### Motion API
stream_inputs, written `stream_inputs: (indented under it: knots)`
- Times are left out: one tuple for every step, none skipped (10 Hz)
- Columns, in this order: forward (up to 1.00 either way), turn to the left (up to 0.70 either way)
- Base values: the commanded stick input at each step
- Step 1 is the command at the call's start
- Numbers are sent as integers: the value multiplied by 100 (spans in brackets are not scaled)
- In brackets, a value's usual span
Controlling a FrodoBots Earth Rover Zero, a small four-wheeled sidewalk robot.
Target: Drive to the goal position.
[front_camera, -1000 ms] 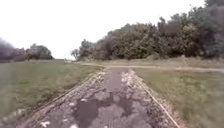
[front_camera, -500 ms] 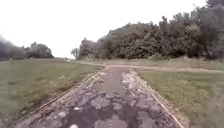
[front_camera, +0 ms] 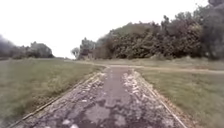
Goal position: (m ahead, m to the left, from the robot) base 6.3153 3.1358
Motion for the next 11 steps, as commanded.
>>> stream_inputs:
  knots:
    - [70,0]
    - [70,0]
    - [70,0]
    - [70,0]
    - [70,0]
    - [70,0]
    - [70,0]
    - [70,0]
    - [70,0]
    - [70,0]
    - [70,0]
